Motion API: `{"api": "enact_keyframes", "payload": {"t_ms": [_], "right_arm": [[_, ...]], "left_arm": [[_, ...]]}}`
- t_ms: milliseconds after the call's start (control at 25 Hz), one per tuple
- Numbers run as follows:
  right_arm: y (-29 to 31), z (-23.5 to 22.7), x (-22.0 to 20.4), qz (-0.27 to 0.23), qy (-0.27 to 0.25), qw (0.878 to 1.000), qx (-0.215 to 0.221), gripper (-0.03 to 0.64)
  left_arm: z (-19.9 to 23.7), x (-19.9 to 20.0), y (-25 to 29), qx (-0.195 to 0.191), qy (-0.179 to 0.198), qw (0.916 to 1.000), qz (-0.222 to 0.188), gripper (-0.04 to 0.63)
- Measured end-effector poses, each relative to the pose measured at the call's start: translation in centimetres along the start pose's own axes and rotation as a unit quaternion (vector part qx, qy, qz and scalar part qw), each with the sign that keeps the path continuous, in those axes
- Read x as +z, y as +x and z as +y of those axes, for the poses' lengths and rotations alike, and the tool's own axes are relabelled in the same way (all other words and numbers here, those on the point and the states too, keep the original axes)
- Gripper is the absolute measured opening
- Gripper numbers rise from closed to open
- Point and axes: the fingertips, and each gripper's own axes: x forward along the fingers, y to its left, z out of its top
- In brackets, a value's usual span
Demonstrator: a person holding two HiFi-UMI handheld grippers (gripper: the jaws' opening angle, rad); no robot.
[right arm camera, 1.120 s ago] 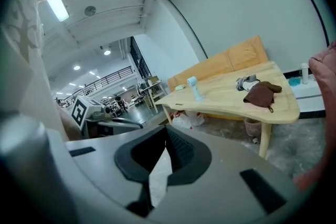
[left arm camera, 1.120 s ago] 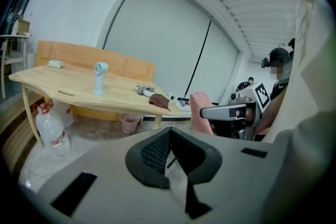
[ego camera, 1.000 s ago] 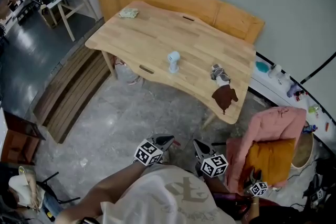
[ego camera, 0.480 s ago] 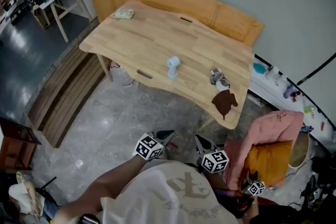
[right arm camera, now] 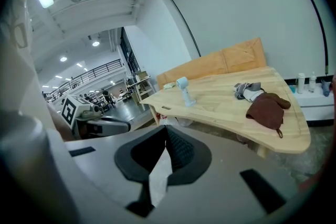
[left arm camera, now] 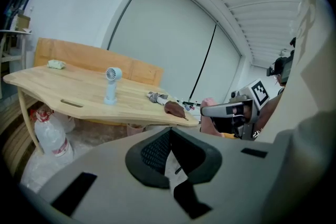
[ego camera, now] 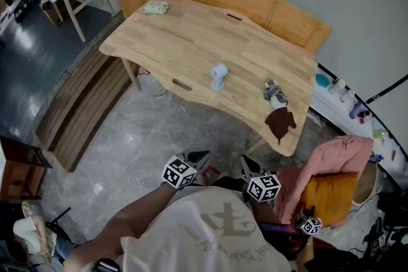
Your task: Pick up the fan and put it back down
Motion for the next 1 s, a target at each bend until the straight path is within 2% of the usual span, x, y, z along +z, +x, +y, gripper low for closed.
{"api": "enact_keyframes", "payload": {"t_ms": [280,480,1000], "right_arm": [[2.8,0.4,-0.1,0.013,0.003,0.999,0.03,0.014],[4.9,0.4,1.4,0.01,-0.008,0.999,0.051,0.014],[9.2,-4.2,5.8,0.008,-0.003,0.999,0.053,0.014]], "left_arm": [[1.5,-0.5,-0.7,0.024,-0.008,0.9997,0.002,0.011],[3.4,0.1,-1.1,0.047,-0.014,0.9988,-0.002,0.011],[8.0,4.4,3.3,0.052,0.001,0.9986,0.007,0.011]]}}
